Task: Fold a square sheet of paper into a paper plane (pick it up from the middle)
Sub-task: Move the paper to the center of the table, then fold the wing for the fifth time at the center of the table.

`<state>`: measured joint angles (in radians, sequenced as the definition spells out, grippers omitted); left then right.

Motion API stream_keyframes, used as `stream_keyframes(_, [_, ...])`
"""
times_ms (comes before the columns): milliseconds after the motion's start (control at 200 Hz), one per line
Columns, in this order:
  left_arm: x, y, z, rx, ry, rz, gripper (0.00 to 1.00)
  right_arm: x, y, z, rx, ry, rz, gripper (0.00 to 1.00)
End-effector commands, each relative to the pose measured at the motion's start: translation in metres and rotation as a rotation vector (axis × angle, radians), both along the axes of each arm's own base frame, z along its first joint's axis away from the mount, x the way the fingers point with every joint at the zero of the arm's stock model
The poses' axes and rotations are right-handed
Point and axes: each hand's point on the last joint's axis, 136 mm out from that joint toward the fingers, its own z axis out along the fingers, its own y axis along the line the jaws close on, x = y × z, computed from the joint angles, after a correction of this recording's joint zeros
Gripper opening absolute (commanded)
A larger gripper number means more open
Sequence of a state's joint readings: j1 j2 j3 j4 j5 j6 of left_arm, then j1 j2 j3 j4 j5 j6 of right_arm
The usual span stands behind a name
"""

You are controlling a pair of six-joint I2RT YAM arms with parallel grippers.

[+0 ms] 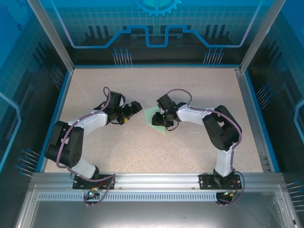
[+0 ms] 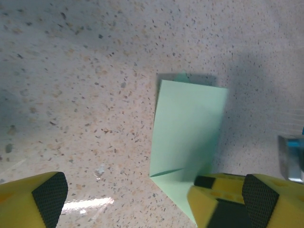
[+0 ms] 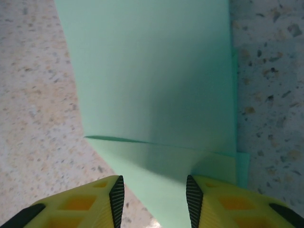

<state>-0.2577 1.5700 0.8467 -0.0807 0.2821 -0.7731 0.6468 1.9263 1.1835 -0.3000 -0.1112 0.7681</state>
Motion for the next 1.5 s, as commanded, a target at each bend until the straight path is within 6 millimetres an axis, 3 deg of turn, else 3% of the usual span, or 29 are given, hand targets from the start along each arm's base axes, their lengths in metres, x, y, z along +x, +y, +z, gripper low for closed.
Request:
stream_keyframes(0, [-0.006, -0.008, -0.009, -0.037, 0.034, -0.019, 0.98, 0.006, -0.002, -0.011, 0.003, 0.020, -0.049, 0.42])
stream_keyframes(85, [-0.007, -0.012, -0.010, -0.046, 0.039, -0.027, 0.98, 0.001, -0.006, -0.023, -0.022, 0.052, -0.020, 0.41])
stream_keyframes(190, [-0.008, -0.014, -0.011, -0.052, 0.046, -0.038, 0.99, -0.017, -0.010, -0.038, -0.042, 0.093, 0.135, 0.41])
stream_keyframes(280, [-0.010, -0.016, -0.010, -0.054, 0.046, -0.047, 0.99, -0.041, -0.027, -0.050, -0.112, 0.136, 0.281, 0.40])
stream_keyframes(370, [-0.011, -0.018, -0.010, -0.053, 0.046, -0.054, 0.99, -0.052, -0.043, -0.048, -0.160, 0.135, 0.349, 0.40])
stream_keyframes(470, [-0.012, -0.021, -0.010, -0.050, 0.047, -0.057, 0.98, -0.042, -0.049, -0.025, -0.160, 0.058, 0.335, 0.40])
stream_keyframes(645, [-0.015, -0.028, -0.012, -0.056, 0.055, -0.066, 0.98, -0.022, -0.033, 0.017, -0.086, -0.051, 0.232, 0.41])
stream_keyframes(770, [-0.018, -0.034, -0.012, -0.058, 0.059, -0.076, 0.99, -0.012, -0.033, 0.026, -0.063, -0.085, 0.128, 0.41])
stream_keyframes(935, [-0.021, -0.043, -0.013, -0.070, 0.064, -0.091, 0.99, -0.001, -0.036, 0.021, -0.040, -0.070, 0.041, 0.41])
stream_keyframes(1496, [-0.046, -0.080, -0.019, -0.181, 0.153, -0.123, 0.95, -0.010, -0.051, -0.023, 0.020, 0.097, -0.039, 0.39])
